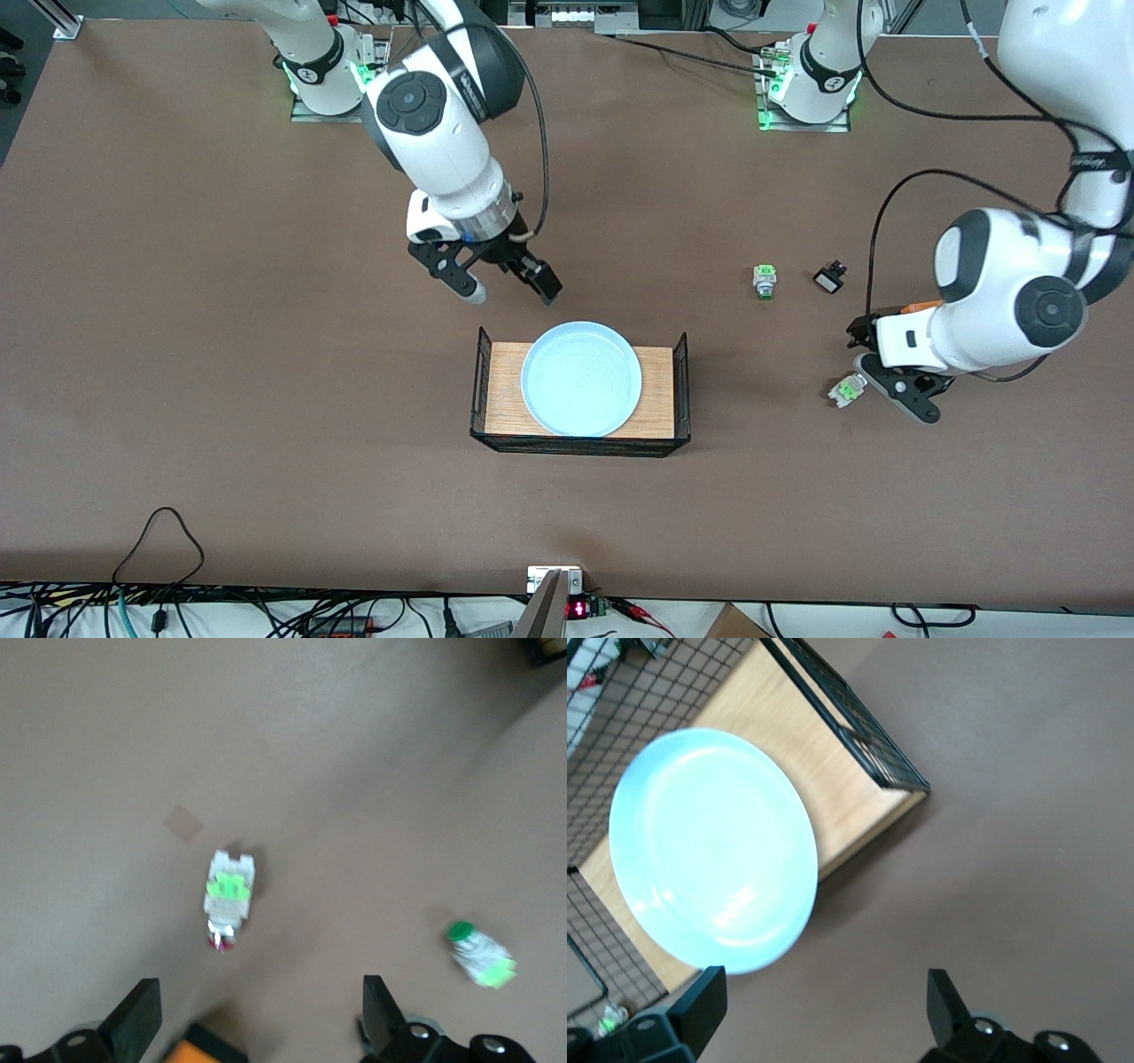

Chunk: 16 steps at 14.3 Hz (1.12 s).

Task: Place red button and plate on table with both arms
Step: 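Lower the button onto the table while the right gripper reaches the plate, then grasp the plate rim with the right gripper while the left gripper withdraws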

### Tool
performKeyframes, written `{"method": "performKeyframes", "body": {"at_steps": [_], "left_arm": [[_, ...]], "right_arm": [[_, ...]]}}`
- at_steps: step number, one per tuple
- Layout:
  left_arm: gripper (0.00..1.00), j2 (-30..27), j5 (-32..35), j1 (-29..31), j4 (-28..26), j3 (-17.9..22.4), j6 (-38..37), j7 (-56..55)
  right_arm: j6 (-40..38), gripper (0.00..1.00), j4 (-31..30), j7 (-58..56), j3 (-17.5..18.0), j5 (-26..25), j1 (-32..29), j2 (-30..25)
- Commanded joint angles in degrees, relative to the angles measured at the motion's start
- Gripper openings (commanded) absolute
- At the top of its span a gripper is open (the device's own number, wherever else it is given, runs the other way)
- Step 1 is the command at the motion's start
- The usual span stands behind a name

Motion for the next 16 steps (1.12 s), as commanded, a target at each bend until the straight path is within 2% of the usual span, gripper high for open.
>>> {"method": "performKeyframes", "body": {"at_steps": [1, 4, 6, 9, 10, 12, 14, 16], "left_arm": [[1.0, -1.04, -1.02, -0.25, 8.9, -0.76, -13.9, -7.26], [1.0, -2.88, -1.02, -0.34, 14.54, -1.11, -23.86, -15.34], [1.0, -6.03, -0.58, -0.51, 14.65, -0.84, -25.64, -21.32], [1.0, -13.85, -0.84, -2.27, 9.21, 0.56, -25.46, -31.07], [1.0, -16.49, -1.28, -3.49, 7.19, 3.09, -24.94, -32.84], [1.0, -22.02, -4.16, -7.97, 2.45, 9.84, -22.14, -32.95], [1.0, -27.56, -7.51, -8.6, -4.22, 11.98, -18.8, -31.11], [1.0, -30.83, -7.08, -8.6, -7.5, 12.43, -16.16, -26.11]], "right_arm": [[4.45, 1.0, 1.03, 1.31, -0.16, 2.82, -0.02, 2.86], [8.32, 1.0, 1.03, 2.63, -0.25, 2.83, -0.29, 5.24], [8.68, 1.0, 1.2, 2.63, -0.25, 2.83, -0.29, 6.21], [8.6, 1.0, 2.69, 2.63, -0.25, 2.83, -0.29, 8.49], [8.6, 1.0, 2.87, 2.63, -0.25, 2.83, -0.29, 8.93], [8.51, 1.0, 3.13, 2.54, -0.25, 2.83, -0.37, 9.72], [8.77, 1.0, 3.57, 2.54, -0.25, 2.92, -0.64, 10.42], [8.68, 1.0, 5.5, 2.54, -0.25, 2.92, -1.51, 11.48]]}}
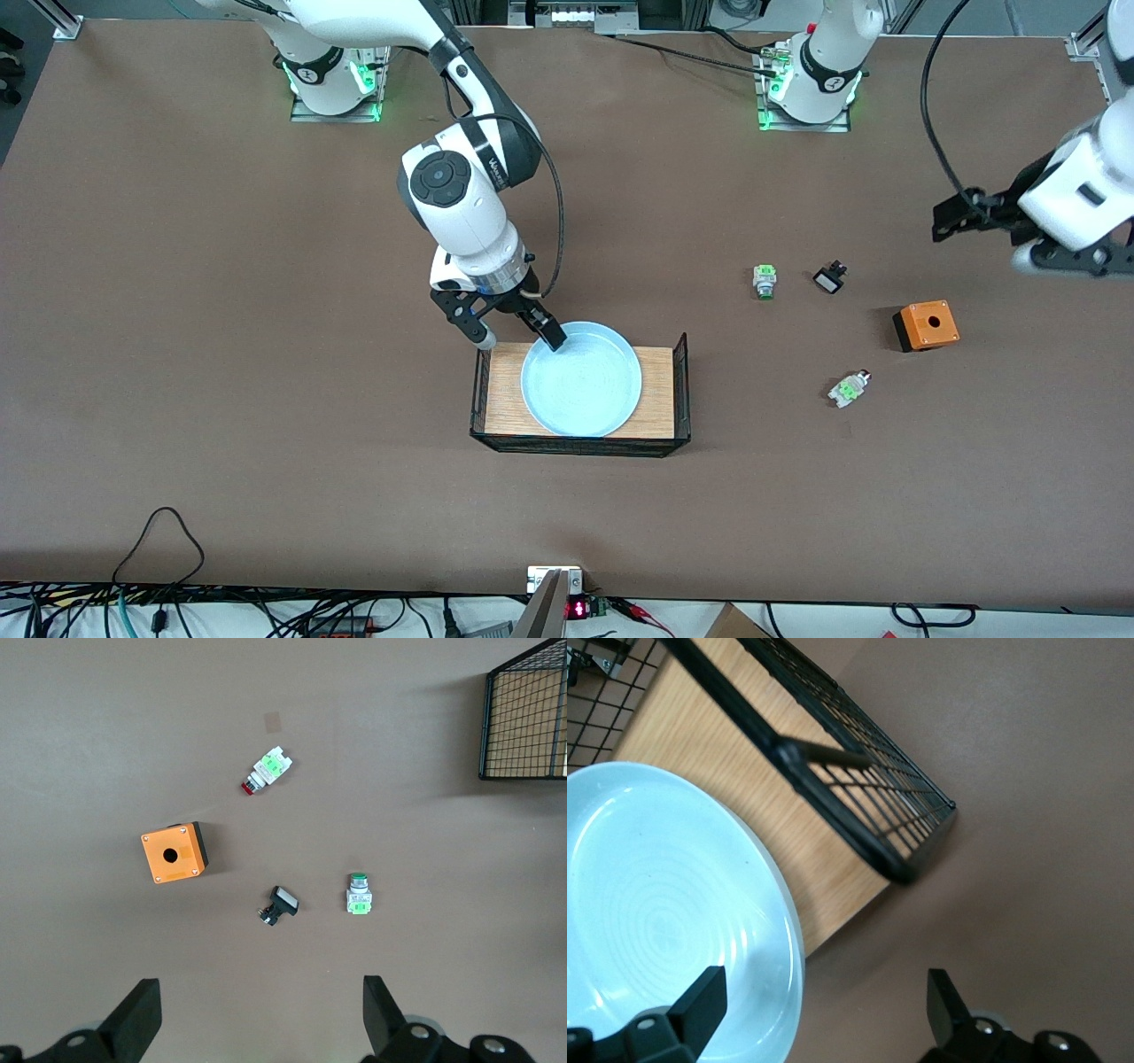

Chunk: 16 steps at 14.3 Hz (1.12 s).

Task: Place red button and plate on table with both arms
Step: 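Grasp the plate rim with the right gripper while the left gripper withdraws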

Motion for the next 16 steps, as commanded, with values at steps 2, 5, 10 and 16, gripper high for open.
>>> {"method": "performKeyframes", "body": {"at_steps": [2, 5, 10, 16], "left_arm": [[1.0, -5.98, -0.82, -1.11, -7.39, 2.04, 4.49, 4.92], [1.0, -5.98, -0.55, -1.28, -6.78, 2.22, 1.34, 3.35], [1.0, -5.81, 0.94, -2.95, -6.42, 3.81, 0.18, 1.67], [1.0, -5.54, 0.94, -3.04, -6.16, 3.89, 0.09, 1.58]], "right_arm": [[0.09, 0.98, 4.29, 0.37, 0.01, 1.13, -1.15, 2.52], [0.53, 0.88, 4.47, 0.9, -0.08, 1.13, -0.97, 3.4], [2.99, 0.71, 4.47, 1.95, 0.01, 1.48, -0.45, 4.28], [3.25, 0.03, 5.17, 1.6, -0.08, 1.39, -0.27, 4.19]]}}
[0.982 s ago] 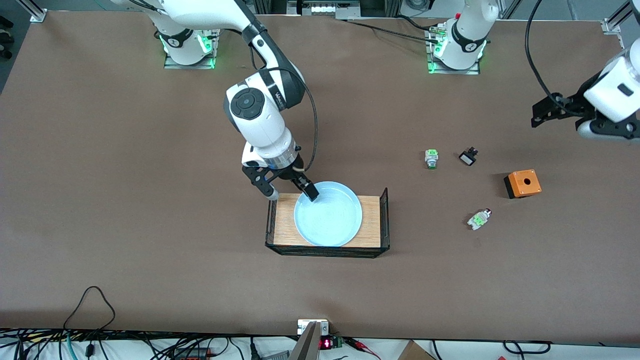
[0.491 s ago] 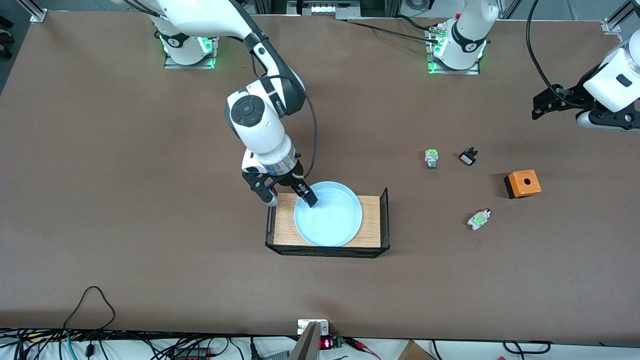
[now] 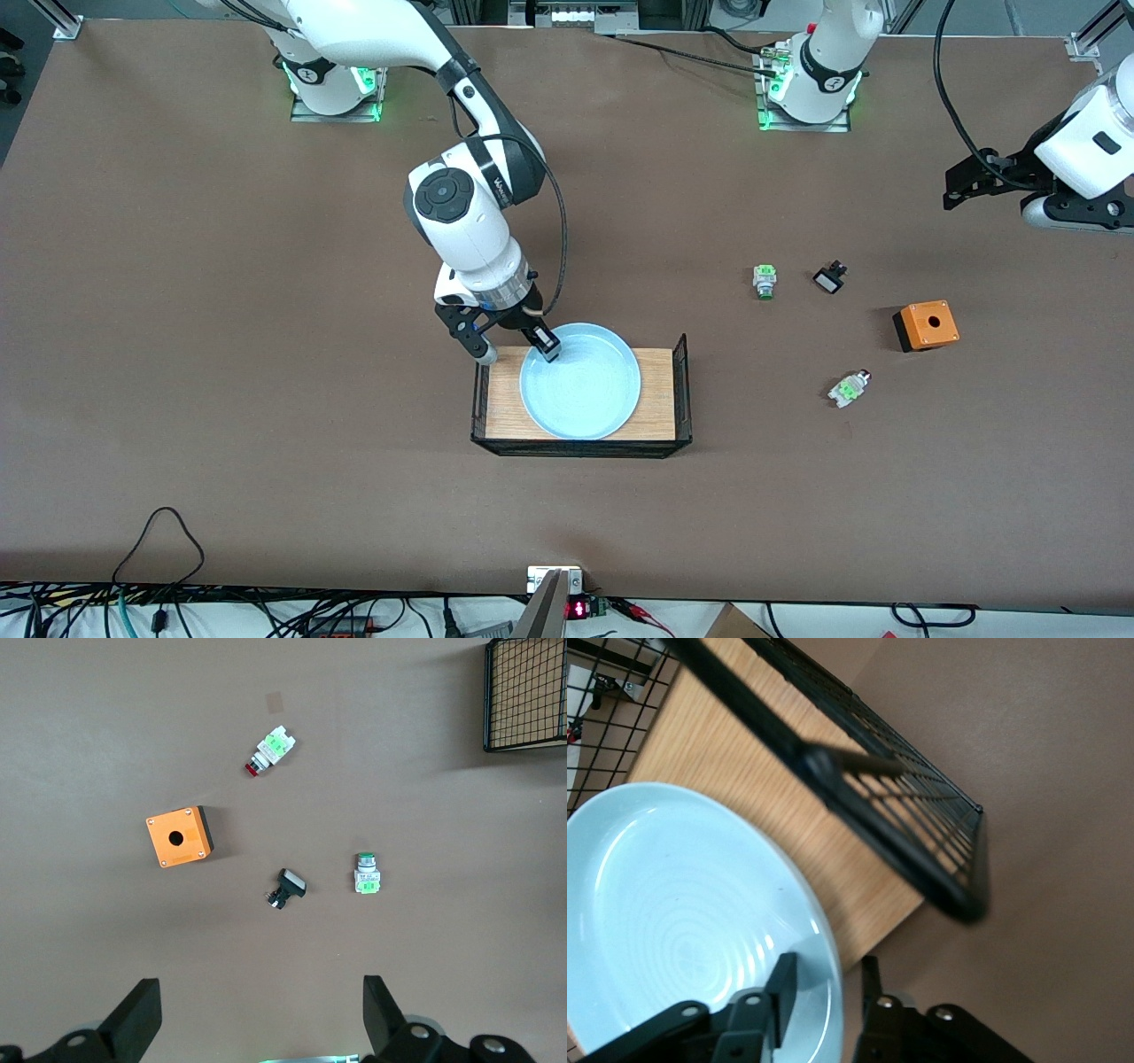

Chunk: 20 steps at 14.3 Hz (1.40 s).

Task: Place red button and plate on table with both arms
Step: 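Grasp the plate rim with the right gripper while the left gripper withdraws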

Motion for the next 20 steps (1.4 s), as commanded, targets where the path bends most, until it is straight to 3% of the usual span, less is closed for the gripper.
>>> {"method": "performKeyframes", "body": {"at_steps": [1, 12, 20], "left_arm": [[1.0, -0.78, 0.93, -1.75, -0.25, 1.14, -0.55, -0.77], [1.0, 1.05, 0.58, -2.19, 2.02, 0.53, -2.31, -2.88], [1.0, 3.08, 0.49, -2.28, 4.93, 0.53, -3.72, -2.96]], "right_arm": [[0.77, 0.01, 2.22, 0.45, -0.15, 0.98, 0.13, 0.98], [-0.37, 0.0, 2.48, 0.62, -0.15, 1.24, 1.01, -1.21], [-16.44, 0.0, 2.48, -4.38, -0.41, 1.59, -2.41, -11.05]]}}
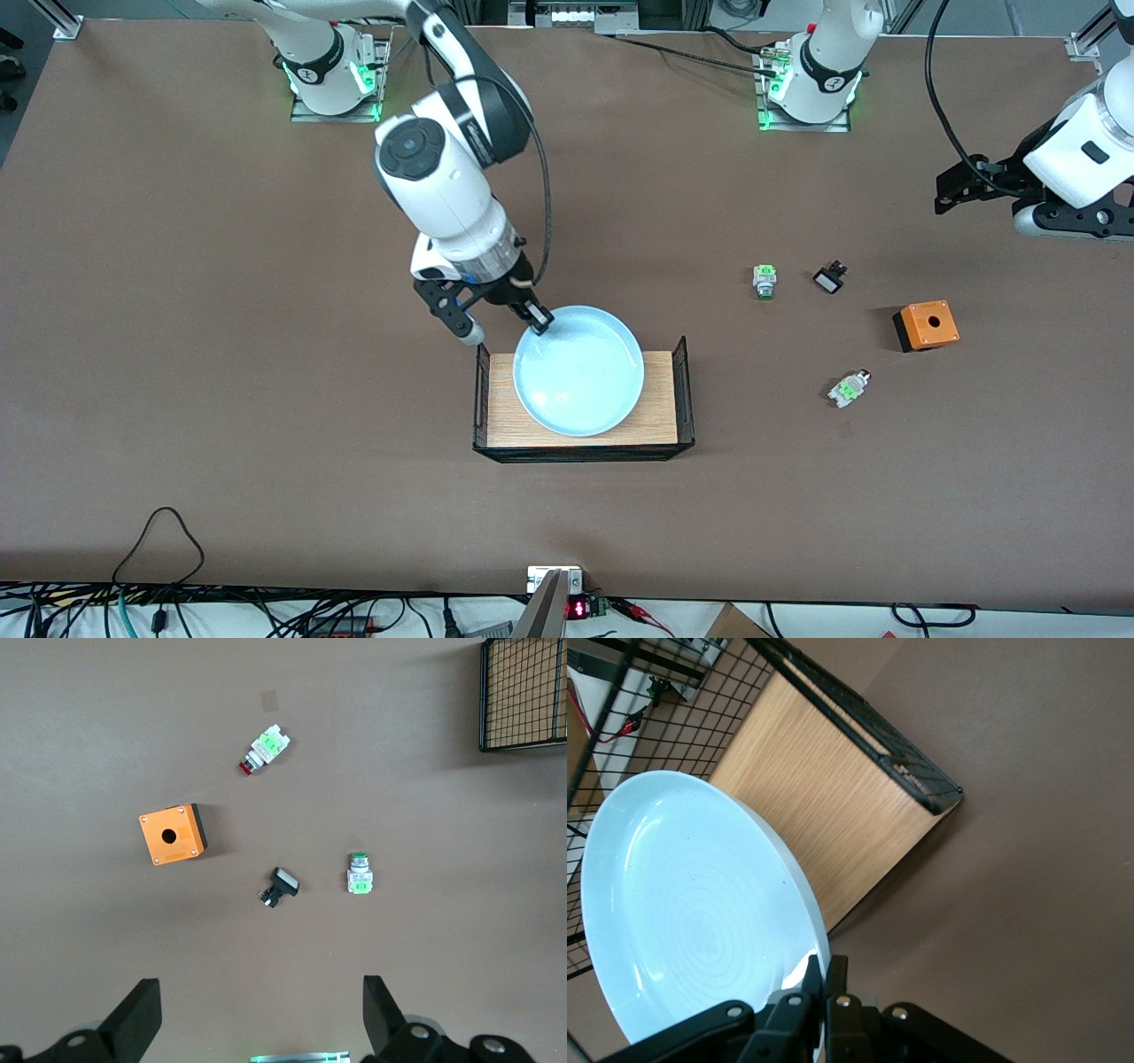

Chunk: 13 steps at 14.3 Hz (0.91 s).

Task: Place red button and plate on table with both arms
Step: 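Lift the plate off the tray and carry it with the right gripper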

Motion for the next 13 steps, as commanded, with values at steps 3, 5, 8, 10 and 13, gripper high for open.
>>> {"method": "performKeyframes", "body": {"at_steps": [3, 5, 8, 10, 13], "left_arm": [[1.0, 1.06, 0.49, -0.6, 2.25, 0.24, -1.9, -0.69], [1.0, 1.06, 0.49, -0.6, 2.25, 0.24, -1.98, -0.61], [1.0, 1.06, 0.49, -0.68, 2.25, 0.24, -2.07, -0.69], [1.0, 1.06, 0.49, -0.68, 2.25, 0.24, -2.07, -0.78], [1.0, 1.06, 0.49, -0.68, 2.34, 0.24, -2.07, -0.78]], "right_arm": [[-7.97, 0.0, -0.59, -5.11, 0.21, 2.0, -3.98, -6.19], [-13.24, 0.0, -0.77, -12.22, 0.13, 2.0, -6.26, -8.65], [-21.33, 0.0, -0.95, -22.85, 0.13, 2.0, -11.62, -11.2], [-26.16, 0.0, -0.95, -29.62, 0.13, 2.0, -14.96, -12.26], [-31.36, 0.0, -1.91, -39.12, 0.13, 1.91, -19.71, -13.4]]}}
